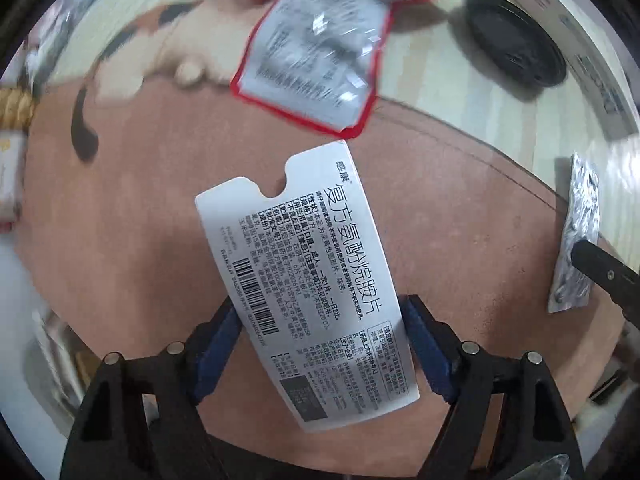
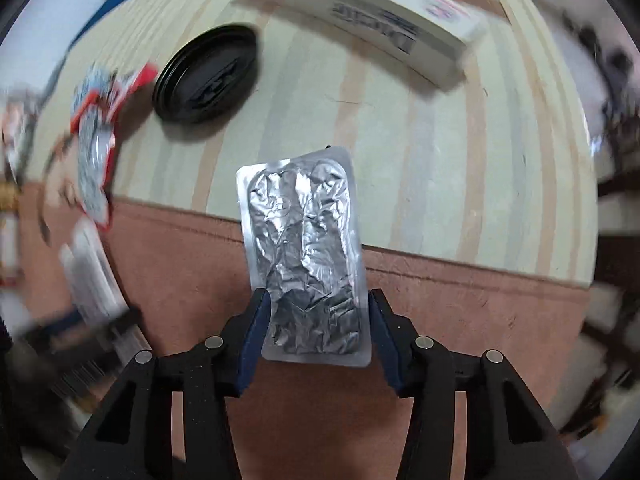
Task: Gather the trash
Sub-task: 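Grasp the white medicine card with left tool while right tool grasps foil blister pack, then carry card and blister pack over the bin and release both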
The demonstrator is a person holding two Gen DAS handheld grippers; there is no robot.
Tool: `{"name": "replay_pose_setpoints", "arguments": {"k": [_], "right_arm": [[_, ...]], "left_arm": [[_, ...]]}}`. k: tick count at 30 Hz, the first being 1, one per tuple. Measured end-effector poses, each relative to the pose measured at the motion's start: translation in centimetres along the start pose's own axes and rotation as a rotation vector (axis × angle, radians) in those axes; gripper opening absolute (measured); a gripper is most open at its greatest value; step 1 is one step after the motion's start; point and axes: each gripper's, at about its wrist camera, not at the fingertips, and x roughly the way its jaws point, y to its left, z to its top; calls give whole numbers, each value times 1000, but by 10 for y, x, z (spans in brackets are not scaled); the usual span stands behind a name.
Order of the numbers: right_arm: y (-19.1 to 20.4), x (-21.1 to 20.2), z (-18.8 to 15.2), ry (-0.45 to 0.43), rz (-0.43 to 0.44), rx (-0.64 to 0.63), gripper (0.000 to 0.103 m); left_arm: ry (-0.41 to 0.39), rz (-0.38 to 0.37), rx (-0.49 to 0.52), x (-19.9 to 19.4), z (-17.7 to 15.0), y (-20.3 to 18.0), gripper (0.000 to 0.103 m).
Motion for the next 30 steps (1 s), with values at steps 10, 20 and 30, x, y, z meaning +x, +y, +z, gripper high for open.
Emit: {"name": "replay_pose_setpoints", "arguments": {"k": [10,20,30], "right_arm": [[60,17,-11,-118,-213,-168,66],[46,-3,-31,-160,-138,-194,66],[30,-68,-90,-259,-61,-215,66]], "left_arm": [[-1,-48,-114,8,-8,43,76],[-116,36,-24,-29,-7,15,75],[-263,-19,47,-104,-55,17,75]]}}
